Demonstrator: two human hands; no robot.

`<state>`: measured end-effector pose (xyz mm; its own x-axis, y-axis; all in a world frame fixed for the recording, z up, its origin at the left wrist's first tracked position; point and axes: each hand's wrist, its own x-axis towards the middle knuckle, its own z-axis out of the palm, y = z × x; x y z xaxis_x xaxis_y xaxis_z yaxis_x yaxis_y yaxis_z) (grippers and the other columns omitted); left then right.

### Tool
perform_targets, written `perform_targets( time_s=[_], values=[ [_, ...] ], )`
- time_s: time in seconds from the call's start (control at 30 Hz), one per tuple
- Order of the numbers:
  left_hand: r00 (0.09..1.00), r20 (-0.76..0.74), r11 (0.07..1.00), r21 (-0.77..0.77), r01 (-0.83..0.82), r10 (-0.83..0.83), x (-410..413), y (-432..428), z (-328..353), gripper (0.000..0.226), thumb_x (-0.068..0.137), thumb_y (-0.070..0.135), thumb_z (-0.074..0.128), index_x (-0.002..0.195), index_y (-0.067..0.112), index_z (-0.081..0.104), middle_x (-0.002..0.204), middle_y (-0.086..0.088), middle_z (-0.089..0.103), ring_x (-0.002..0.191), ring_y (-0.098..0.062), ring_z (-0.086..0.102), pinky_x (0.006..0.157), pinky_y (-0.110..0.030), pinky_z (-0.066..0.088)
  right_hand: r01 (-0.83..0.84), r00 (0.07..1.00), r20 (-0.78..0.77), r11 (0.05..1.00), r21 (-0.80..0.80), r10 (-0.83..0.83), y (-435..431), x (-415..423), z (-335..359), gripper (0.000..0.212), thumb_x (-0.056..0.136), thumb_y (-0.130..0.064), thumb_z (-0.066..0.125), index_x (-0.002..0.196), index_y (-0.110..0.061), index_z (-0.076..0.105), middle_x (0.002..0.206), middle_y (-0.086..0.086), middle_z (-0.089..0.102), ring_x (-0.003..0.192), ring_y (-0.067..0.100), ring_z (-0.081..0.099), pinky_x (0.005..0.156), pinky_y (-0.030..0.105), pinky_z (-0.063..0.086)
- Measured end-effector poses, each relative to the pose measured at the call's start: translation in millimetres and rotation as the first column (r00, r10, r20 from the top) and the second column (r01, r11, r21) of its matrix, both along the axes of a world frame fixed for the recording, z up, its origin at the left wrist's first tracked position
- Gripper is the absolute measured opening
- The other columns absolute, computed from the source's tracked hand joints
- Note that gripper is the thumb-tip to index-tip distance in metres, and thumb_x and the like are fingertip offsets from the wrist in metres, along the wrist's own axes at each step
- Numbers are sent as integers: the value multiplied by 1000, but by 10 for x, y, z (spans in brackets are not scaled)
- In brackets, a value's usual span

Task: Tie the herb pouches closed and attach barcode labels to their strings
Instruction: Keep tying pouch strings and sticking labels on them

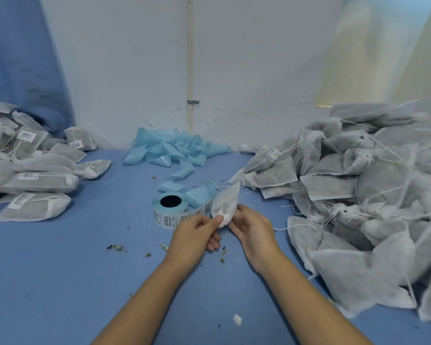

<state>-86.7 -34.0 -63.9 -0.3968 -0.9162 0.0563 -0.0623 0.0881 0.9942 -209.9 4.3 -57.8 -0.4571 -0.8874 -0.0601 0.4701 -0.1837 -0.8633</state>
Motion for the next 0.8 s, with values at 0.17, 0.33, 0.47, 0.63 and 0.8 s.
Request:
perform_targets(
  time_s=[0.17,0.33,0.47,0.63,0.8],
  values=[
    [981,-185,989,123,85,-61,44,-24,33,13,95,7,52,88,6,63,60,-5,65,50,-14,60,48,-20,48,241,934,-294,965,106,-201,-27,68,-46,7,90,-9,62,93,-5,57,73,6,63,60,10,59,66,22,52],
    [983,-179,995,85,56,-40,41,-27,19,15,95,9,53,84,6,63,54,-1,61,47,-13,59,46,-19,47,229,822,-551,969,91,-142,-16,186,-87,39,95,-23,53,59,-11,62,53,0,62,52,12,56,57,24,48],
    [967,-255,993,104,51,-23,52,-51,17,13,94,2,50,96,8,62,55,-4,60,47,-16,57,45,-20,46,89,822,-568,994,59,-40,1,207,-86,21,86,-11,58,71,-13,73,74,0,73,72,9,65,71,22,51],
    [978,-184,992,53,112,-101,38,-28,23,28,95,-1,43,106,17,61,55,-7,57,47,-18,56,47,-22,46,58,842,-539,998,35,-30,11,177,-66,16,85,-11,68,71,-17,74,76,-6,73,76,5,66,74,17,50],
    [985,-47,985,-53,162,-164,-6,14,-2,37,94,-1,44,115,28,55,47,-1,52,43,-13,50,46,-20,42,82,888,-458,995,49,-50,32,158,-27,20,82,-7,67,63,-14,71,65,-3,68,65,7,61,61,11,46]
  ],
)
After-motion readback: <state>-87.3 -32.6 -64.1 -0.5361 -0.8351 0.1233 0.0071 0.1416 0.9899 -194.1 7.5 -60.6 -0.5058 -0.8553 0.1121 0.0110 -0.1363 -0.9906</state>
